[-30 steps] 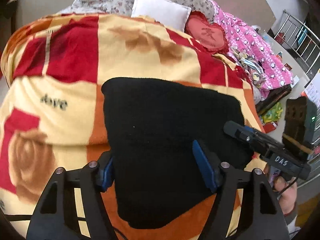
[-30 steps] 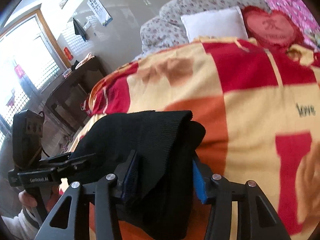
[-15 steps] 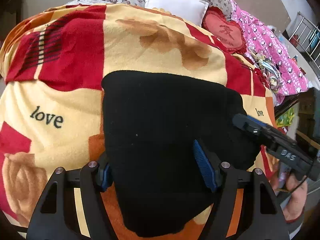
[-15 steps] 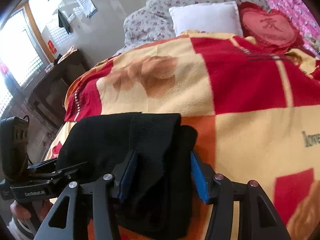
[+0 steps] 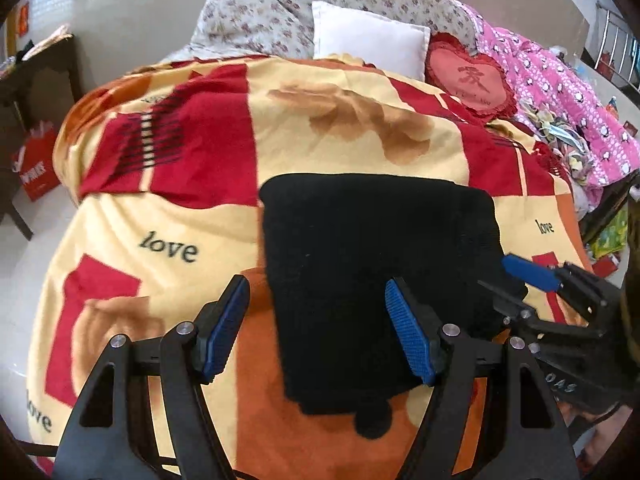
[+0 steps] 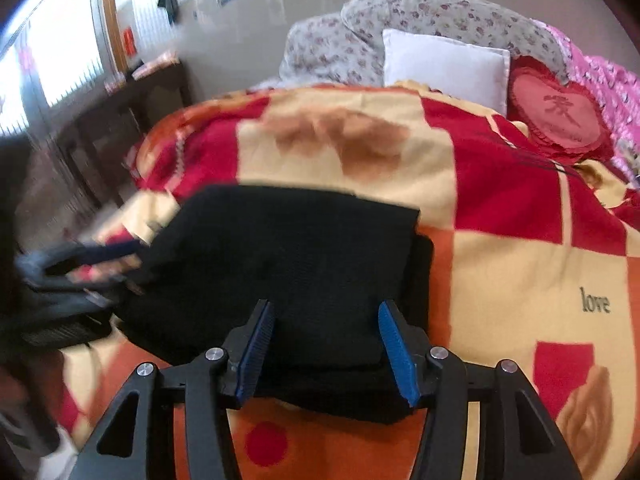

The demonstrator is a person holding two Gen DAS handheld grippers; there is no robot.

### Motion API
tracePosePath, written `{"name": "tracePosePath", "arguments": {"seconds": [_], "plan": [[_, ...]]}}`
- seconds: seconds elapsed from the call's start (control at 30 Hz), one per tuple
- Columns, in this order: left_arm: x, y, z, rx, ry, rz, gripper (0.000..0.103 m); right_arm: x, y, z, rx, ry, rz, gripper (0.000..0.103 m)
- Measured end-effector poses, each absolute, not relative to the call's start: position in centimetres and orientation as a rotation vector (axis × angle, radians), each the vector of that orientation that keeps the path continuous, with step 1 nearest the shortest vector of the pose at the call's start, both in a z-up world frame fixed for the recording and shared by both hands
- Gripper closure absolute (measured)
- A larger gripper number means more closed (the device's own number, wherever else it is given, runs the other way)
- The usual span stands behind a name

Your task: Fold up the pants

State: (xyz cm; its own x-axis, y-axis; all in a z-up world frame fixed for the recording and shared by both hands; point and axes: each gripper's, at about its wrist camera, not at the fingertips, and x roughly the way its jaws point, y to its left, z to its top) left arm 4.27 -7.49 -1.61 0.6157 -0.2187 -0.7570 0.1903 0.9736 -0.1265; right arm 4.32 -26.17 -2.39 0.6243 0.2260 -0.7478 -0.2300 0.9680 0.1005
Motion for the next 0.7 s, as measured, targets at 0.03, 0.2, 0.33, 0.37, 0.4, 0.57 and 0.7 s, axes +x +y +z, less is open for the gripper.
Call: {"name": "tracePosePath", "arguments": {"seconds": [0.03,0.2,0.33,0.37,0.4,0.57,0.7], "plan": [[4.0,-7.4,-1.5,-0.033,0.872,-0.229,0.032,4.0,-26.3,-2.6,0.004,0.859,0.259,0.048],[2.7,-7.5,-1.4,0.0,0.852,-0.204,0.032,2.8,-26.8,-1.8,0.034,0.84,0.26,0.048],[1.8,-7.7,-1.2,0.017,0.841,-0.184,0.032,1.7,-26.3,-0.4,0.014,0.8,0.242,0.048],[1.6,-7.7,-1.2,0.017,0.84,-0.178,0.032,1.4,-26.4,-0.1,0.019,0.786,0.242,0.048],[1.5,-7.6,-1.2,0.015,0.839,-0.173,0.032,1.0,-26.4,0.3,0.025,0.767,0.239,0.048],[0.7,-7.5,-1.1,0.011,0.841,-0.155,0.032,-0.1,-26.1,1.2,0.008,0.742,0.224,0.048],[0.2,-7.5,-1.1,0.01,0.843,-0.152,0.032,-0.5,-26.1,1.2,0.023,0.749,0.224,0.048]]}}
